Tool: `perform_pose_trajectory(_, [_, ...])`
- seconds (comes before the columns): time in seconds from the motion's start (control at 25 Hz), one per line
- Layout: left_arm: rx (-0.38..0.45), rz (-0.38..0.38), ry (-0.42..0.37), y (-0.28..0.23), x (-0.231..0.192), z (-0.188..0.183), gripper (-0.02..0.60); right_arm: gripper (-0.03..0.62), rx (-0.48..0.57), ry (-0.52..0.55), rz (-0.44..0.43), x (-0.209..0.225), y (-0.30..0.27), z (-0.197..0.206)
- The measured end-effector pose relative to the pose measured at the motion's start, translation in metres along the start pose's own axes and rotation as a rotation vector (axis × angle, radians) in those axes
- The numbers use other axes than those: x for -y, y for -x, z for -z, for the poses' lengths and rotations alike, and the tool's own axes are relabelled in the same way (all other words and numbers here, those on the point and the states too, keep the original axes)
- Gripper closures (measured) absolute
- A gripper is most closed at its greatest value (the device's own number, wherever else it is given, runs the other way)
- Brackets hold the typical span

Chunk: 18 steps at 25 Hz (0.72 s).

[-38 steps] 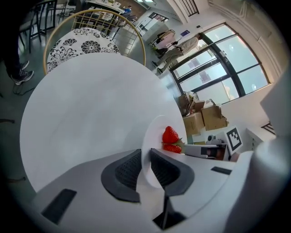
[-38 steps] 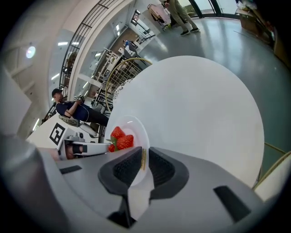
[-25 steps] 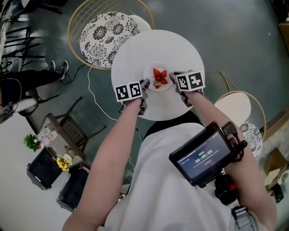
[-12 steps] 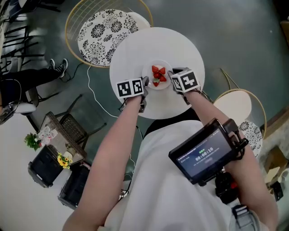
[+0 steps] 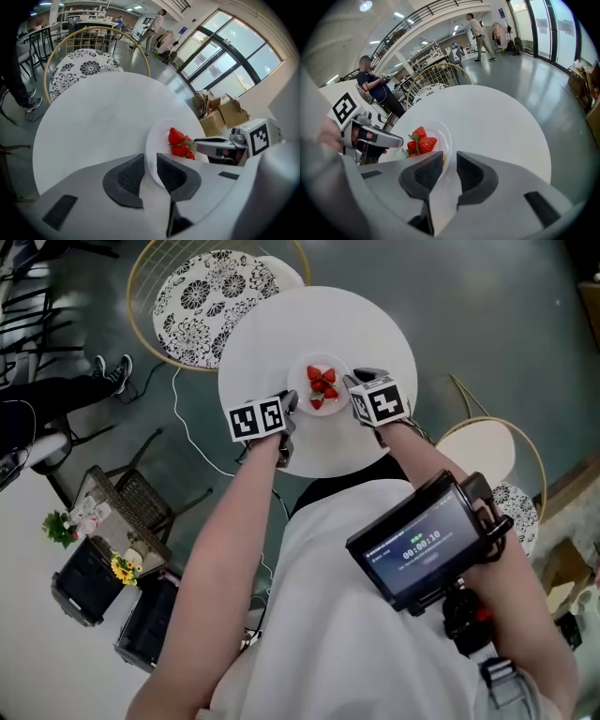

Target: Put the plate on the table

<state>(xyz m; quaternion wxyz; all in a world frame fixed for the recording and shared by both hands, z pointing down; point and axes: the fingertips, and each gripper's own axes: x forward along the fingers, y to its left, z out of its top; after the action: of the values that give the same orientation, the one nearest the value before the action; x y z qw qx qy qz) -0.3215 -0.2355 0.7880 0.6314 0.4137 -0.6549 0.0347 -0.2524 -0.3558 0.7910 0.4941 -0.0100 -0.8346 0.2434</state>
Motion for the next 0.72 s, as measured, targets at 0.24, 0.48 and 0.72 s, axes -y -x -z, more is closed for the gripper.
perform_pose_trajectory(0.24, [0.031,-0.019,-0.008,0.004,-0.006,-0.006,0.522,0.525,0.020,-0.051,0.007,0.008,0.002,0.000])
perform_pose_trajectory(0.48, [0.060,0.014,0.036,0.015,0.005,0.000,0.522,0.526,0.069,-0.110,-0.002,0.010,0.018,0.001])
perform_pose_trajectory(0.72, [0.133,0.051,0.019,0.044,0.018,0.008,0.522,0.528,0.121,-0.197,-0.031,0.006,0.042,0.003])
